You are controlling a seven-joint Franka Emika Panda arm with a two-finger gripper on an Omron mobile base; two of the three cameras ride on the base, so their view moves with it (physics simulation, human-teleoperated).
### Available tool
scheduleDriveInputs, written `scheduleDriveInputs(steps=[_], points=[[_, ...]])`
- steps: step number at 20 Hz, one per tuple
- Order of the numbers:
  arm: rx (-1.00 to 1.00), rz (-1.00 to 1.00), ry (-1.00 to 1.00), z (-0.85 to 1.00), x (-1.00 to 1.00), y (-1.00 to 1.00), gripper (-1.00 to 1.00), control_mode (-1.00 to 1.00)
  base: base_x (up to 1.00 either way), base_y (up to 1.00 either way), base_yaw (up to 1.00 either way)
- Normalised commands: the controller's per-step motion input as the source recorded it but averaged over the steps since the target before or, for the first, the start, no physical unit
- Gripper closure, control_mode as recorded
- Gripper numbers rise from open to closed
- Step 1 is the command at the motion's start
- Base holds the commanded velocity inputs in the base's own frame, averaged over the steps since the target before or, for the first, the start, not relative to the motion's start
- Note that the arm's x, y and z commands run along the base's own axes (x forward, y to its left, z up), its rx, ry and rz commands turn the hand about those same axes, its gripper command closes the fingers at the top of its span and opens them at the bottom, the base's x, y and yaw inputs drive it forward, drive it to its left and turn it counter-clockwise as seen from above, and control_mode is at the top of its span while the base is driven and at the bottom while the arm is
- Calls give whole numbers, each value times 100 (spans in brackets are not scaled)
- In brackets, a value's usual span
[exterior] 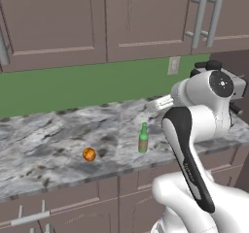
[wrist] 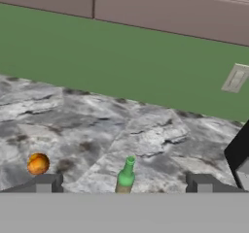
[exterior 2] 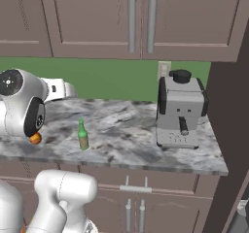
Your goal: Place the beer and liquor on the top shelf of the fridge to keep them out of children's reach, and place the peach on lower shelves for easy access.
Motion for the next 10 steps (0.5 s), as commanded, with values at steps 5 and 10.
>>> scheduleDriveInputs(steps=[5, 10], points=[[0, -2, 0, -8, 6, 3, -100, -100, 23, 9, -8], [0, -9, 0, -52, 46, 2, -100, -100, 0, 0, 0]])
